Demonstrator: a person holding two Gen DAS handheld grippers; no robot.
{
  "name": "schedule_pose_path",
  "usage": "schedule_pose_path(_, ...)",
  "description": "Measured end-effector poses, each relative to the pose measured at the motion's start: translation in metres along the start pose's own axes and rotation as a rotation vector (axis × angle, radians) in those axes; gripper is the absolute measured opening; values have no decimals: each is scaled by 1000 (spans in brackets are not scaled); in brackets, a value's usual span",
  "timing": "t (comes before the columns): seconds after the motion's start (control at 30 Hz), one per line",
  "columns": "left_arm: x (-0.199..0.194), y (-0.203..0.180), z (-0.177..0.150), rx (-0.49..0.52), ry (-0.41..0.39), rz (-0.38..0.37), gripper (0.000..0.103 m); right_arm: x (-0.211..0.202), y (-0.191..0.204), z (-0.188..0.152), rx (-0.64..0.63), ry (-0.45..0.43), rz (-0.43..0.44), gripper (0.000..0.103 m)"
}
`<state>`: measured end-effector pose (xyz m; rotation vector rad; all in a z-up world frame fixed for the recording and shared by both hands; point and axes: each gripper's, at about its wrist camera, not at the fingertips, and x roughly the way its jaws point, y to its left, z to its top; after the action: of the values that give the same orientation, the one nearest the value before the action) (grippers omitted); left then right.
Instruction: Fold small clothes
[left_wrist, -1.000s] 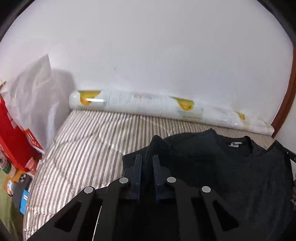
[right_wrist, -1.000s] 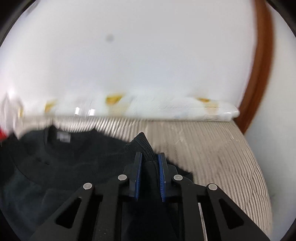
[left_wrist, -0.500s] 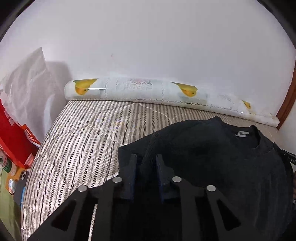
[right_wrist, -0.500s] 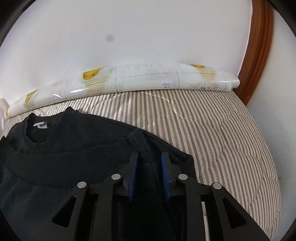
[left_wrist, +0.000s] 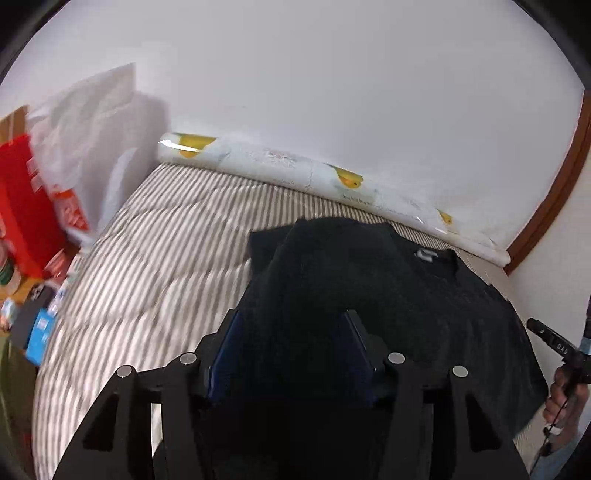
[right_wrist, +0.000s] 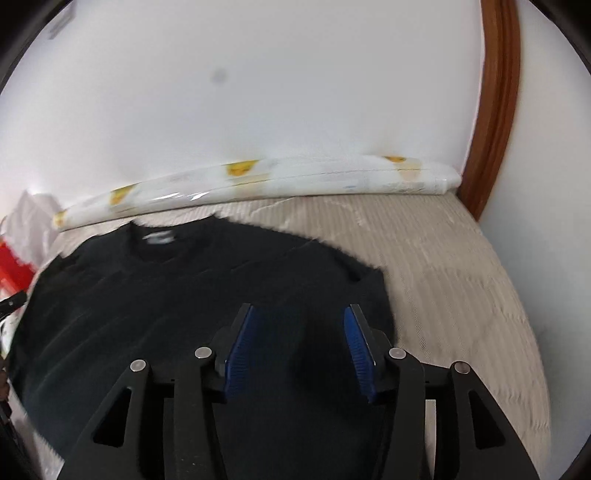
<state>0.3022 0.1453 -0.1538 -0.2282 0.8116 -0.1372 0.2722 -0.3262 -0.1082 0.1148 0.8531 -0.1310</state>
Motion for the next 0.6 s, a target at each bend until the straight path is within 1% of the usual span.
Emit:
schedule_pose_path(0.07,-17,7,-14,-5,-5,5,54,-13,16,-10,-10,2,26,50)
schedule_pose_path(0.17,-41,22,-43,-37,11,-2,56,-29,46,-27,-40,14,71,50)
schedule_pose_path(0.27,-58,38,-73,-86,28,-17,56,-38,74,-47,-69,14,114,50)
schedule_pose_path(0.33,-67,46,-92,-123,37,-45,56,-42,94,-57,-95,14,130,50)
schedule_pose_path(0.47,-79,55,-122,-169,46,-63,56,-45,127,-72,-156,8,128,50)
schedule_pose_path(0.53,-77,58,-129,-189,53,-89,56,-46,139,-78,-177,6,127,50)
schedule_pose_path(0.6,-71,62,-132,-231,58,-122,56,-46,149,-82,-183,9,141,50)
